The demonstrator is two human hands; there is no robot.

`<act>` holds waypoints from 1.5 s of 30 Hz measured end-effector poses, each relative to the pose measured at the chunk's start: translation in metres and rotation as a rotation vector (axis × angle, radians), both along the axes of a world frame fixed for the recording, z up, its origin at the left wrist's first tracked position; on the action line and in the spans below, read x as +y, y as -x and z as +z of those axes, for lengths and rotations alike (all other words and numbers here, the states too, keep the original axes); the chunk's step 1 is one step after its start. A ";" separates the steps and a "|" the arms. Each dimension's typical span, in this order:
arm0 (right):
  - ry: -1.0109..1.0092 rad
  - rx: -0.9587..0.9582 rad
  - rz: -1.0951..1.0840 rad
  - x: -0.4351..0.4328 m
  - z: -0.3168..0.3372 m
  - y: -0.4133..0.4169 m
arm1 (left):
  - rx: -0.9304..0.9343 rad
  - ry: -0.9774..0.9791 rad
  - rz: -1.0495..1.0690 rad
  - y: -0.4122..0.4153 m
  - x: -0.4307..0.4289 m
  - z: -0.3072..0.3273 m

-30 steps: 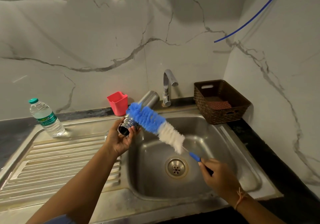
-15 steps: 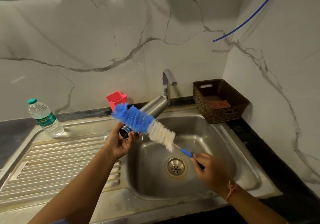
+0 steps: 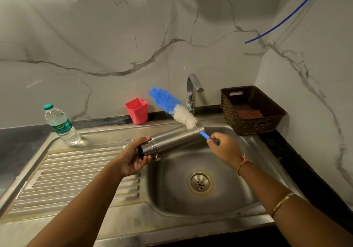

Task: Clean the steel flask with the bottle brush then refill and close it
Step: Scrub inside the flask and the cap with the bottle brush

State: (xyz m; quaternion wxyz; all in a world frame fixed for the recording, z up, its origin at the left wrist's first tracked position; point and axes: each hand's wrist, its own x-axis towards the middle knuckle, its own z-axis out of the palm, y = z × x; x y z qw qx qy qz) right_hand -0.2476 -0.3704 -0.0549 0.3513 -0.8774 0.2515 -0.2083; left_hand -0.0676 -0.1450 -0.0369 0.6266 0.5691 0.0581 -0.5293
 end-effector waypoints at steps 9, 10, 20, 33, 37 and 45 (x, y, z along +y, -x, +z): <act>-0.302 0.014 0.073 0.001 -0.001 -0.024 | -0.031 -0.012 -0.068 0.006 0.013 0.003; -0.279 0.024 0.072 0.001 -0.002 -0.025 | -0.053 -0.011 -0.053 0.007 0.011 0.003; -0.209 0.109 0.014 -0.002 -0.002 -0.033 | -0.450 0.012 -0.046 0.013 0.004 0.006; 0.282 0.180 -0.032 0.060 -0.002 0.006 | -0.309 0.088 0.401 0.004 -0.016 -0.017; 0.214 0.199 -0.195 0.015 -0.006 0.012 | -0.270 0.103 0.411 0.000 -0.017 -0.016; 0.353 0.085 0.031 0.062 -0.012 0.034 | -0.084 0.170 0.327 0.012 -0.028 -0.015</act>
